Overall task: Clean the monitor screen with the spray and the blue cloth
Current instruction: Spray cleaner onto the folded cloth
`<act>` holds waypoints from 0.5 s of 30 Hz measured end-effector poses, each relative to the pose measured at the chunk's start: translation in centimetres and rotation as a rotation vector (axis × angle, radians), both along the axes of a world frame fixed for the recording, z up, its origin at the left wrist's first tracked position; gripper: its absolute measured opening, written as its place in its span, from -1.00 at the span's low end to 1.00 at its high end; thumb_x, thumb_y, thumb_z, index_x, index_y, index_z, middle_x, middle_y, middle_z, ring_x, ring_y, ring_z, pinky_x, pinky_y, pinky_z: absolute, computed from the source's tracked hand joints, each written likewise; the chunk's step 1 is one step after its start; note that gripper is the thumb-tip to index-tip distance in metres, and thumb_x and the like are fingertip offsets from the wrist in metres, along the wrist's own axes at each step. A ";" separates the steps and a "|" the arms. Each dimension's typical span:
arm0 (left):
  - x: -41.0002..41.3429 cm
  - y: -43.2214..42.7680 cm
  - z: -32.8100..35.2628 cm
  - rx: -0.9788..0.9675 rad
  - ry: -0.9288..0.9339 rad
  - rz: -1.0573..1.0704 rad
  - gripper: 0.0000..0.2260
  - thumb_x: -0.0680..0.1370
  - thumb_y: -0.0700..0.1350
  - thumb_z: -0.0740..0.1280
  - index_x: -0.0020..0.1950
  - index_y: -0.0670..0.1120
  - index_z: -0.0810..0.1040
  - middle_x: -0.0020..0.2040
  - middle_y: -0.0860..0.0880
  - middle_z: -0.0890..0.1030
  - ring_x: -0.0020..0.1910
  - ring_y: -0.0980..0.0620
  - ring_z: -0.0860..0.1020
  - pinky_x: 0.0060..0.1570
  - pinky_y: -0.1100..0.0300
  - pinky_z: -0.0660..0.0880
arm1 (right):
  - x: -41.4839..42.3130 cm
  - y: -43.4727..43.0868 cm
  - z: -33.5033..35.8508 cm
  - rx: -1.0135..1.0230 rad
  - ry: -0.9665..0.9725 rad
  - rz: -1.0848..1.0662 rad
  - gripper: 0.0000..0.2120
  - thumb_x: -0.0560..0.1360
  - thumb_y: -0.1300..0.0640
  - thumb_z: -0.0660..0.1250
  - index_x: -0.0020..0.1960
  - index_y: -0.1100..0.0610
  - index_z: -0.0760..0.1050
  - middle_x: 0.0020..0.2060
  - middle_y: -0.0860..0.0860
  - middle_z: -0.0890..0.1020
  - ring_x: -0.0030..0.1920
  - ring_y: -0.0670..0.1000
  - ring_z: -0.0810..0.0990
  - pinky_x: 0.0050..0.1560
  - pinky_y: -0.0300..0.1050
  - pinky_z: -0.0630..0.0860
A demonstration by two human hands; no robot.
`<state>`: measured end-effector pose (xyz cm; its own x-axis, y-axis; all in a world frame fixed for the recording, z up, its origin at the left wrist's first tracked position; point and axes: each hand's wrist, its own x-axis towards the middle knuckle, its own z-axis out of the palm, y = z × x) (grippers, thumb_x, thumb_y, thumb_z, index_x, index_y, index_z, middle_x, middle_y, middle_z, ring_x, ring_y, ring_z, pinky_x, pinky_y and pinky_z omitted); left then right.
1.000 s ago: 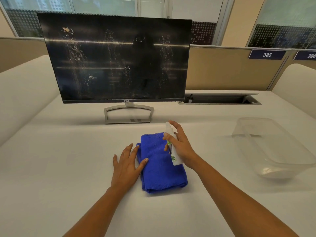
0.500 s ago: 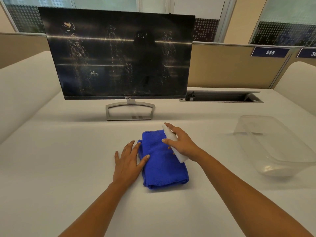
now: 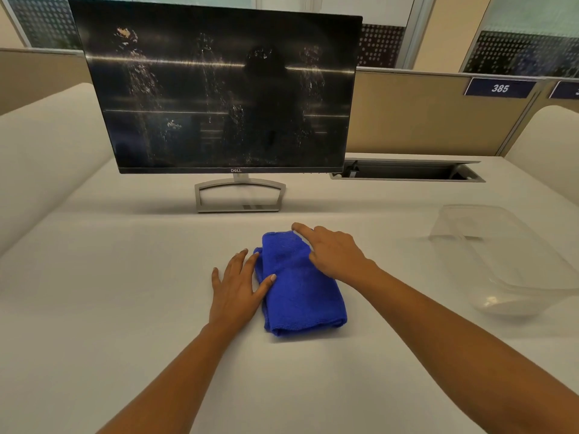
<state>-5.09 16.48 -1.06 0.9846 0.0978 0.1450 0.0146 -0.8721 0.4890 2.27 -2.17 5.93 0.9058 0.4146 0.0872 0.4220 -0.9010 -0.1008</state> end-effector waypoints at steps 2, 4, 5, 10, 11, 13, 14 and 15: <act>0.0 0.0 0.0 0.001 0.000 -0.001 -0.40 0.48 0.31 0.00 0.45 0.08 0.13 0.51 0.01 0.14 0.49 0.03 0.09 0.43 -0.13 -0.11 | 0.4 -0.2 0.0 -0.015 -0.037 -0.002 -0.47 0.55 0.21 0.08 0.44 -0.16 0.06 0.00 0.07 0.51 -0.33 -0.02 0.43 -0.37 -0.19 0.33; 0.0 0.0 0.0 0.004 0.001 -0.001 -0.40 0.48 0.31 0.00 0.46 0.08 0.13 0.51 0.01 0.14 0.49 0.03 0.09 0.43 -0.13 -0.11 | 0.7 -0.4 0.0 -0.024 -0.044 0.011 -0.48 0.55 0.21 0.08 0.43 -0.15 0.06 0.00 0.08 0.51 -0.33 -0.02 0.42 -0.36 -0.18 0.36; 0.0 0.0 0.0 0.007 0.003 0.000 -0.40 0.47 0.31 -0.01 0.46 0.08 0.12 0.51 0.01 0.14 0.49 0.03 0.09 0.43 -0.13 -0.11 | 0.9 -0.4 -0.1 -0.030 -0.044 0.022 -0.48 0.55 0.21 0.08 0.43 -0.15 0.07 -0.01 0.08 0.51 -0.35 -0.03 0.40 -0.37 -0.19 0.34; 0.0 0.0 -0.1 0.005 0.004 -0.001 -0.39 0.47 0.31 0.00 0.46 0.08 0.11 0.51 0.01 0.14 0.49 0.03 0.08 0.43 -0.13 -0.12 | 0.9 -1.0 0.2 -0.029 -0.050 0.020 -0.53 0.56 0.22 0.06 0.41 -0.11 0.12 -0.04 0.09 0.51 -0.34 0.00 0.42 -0.36 -0.16 0.37; 0.0 0.0 -0.1 0.006 0.006 0.000 -0.39 0.47 0.31 0.00 0.46 0.08 0.11 0.51 0.01 0.13 0.49 0.03 0.08 0.43 -0.13 -0.12 | 0.8 -1.1 0.3 -0.027 -0.054 0.015 -0.53 0.55 0.23 0.07 0.40 -0.10 0.13 -0.03 0.09 0.52 -0.31 0.02 0.45 -0.33 -0.13 0.43; 0.1 0.0 -0.1 0.013 0.010 0.001 -0.39 0.48 0.31 0.00 0.46 0.08 0.10 0.51 0.01 0.13 0.49 0.03 0.08 0.43 -0.13 -0.12 | 0.7 -1.2 0.6 -0.021 -0.055 0.013 -0.53 0.55 0.23 0.09 0.40 -0.09 0.14 -0.01 0.10 0.52 -0.28 0.03 0.49 -0.29 -0.11 0.47; 0.1 0.0 0.0 0.015 0.013 0.001 -0.39 0.47 0.31 -0.01 0.46 0.07 0.10 0.51 0.01 0.13 0.49 0.03 0.08 0.43 -0.13 -0.13 | 0.6 -1.2 0.7 -0.020 -0.055 0.015 -0.52 0.55 0.22 0.10 0.41 -0.09 0.13 -0.01 0.09 0.52 -0.28 0.03 0.48 -0.30 -0.13 0.46; 0.0 0.0 0.0 0.014 0.015 -0.001 -0.37 0.46 0.33 -0.02 0.46 0.07 0.10 0.51 0.01 0.12 0.49 0.02 0.08 0.43 -0.12 -0.13 | 0.5 -1.3 0.8 -0.023 -0.052 0.019 -0.51 0.55 0.22 0.11 0.41 -0.09 0.13 -0.01 0.09 0.52 -0.29 0.02 0.47 -0.32 -0.15 0.43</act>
<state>-5.04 16.46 -1.04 0.9867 0.0951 0.1319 0.0210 -0.8788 0.4767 2.78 -3.42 6.73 0.8924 0.4337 0.1244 0.4428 -0.8948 -0.0571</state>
